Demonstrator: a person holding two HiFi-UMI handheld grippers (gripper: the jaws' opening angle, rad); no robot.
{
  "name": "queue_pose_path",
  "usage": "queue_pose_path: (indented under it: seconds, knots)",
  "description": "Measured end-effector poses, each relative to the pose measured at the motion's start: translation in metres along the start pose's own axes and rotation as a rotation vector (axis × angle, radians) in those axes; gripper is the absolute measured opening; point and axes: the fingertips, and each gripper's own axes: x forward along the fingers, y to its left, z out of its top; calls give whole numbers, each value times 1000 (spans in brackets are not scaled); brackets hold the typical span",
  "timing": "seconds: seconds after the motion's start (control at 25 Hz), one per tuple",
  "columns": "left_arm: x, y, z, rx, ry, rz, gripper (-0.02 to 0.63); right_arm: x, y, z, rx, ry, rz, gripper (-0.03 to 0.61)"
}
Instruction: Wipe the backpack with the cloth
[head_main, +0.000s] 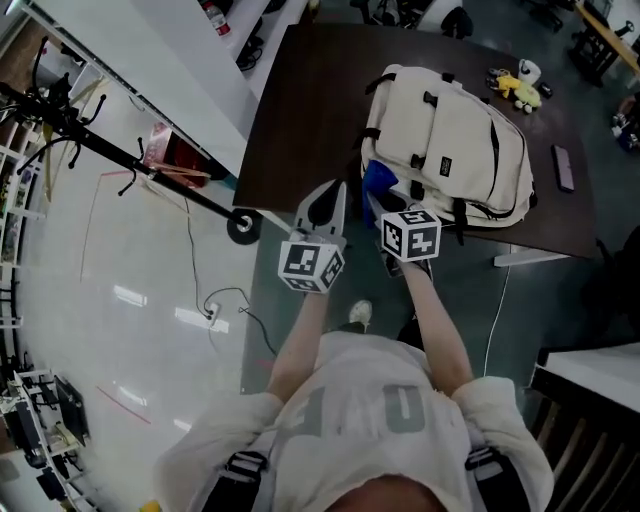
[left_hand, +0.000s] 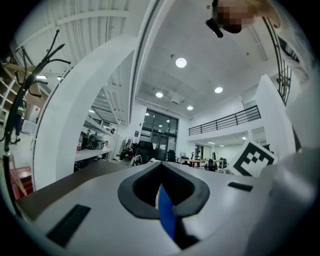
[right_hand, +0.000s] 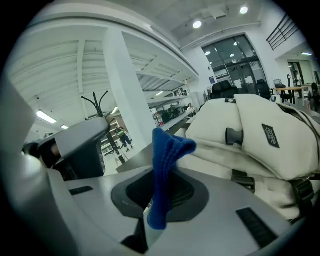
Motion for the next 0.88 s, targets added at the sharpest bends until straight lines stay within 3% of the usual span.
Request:
queue_pose_path:
  seconds: [0.36, 0.88]
  knots:
    - [21, -23, -22, -25, 43, 54, 5, -14, -31, -18, -26, 79, 30, 43]
    - [78, -106, -58, -48, 101, -41, 5, -77, -100, -37, 41, 92, 24, 43]
